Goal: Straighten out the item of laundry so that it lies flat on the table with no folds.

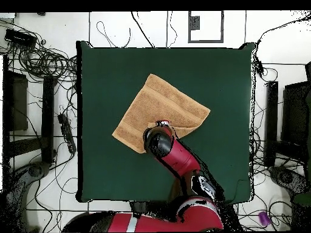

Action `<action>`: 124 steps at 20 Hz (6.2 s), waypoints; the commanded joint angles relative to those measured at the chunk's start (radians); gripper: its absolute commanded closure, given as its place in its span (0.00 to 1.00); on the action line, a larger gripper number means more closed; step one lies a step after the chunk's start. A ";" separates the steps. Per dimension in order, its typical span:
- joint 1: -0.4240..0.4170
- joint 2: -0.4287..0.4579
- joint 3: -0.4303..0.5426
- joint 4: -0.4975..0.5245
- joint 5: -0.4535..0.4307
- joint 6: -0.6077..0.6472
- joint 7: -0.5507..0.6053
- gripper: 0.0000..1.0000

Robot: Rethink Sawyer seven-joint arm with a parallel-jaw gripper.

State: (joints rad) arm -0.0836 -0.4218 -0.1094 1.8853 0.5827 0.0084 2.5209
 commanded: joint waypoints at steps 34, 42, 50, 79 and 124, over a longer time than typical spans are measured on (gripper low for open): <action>0.063 0.100 0.047 -0.039 0.054 0.051 0.172 1.00; 0.053 0.019 0.029 0.016 0.026 0.113 0.153 1.00; 0.102 -0.089 -0.053 0.036 0.008 0.284 0.159 1.00; 0.012 0.013 0.128 0.019 0.043 0.044 0.207 1.00; 0.007 0.157 0.191 -0.079 0.072 -0.098 0.217 0.00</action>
State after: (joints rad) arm -0.1016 -0.4289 -0.0326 1.8871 0.5860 -0.0207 2.5209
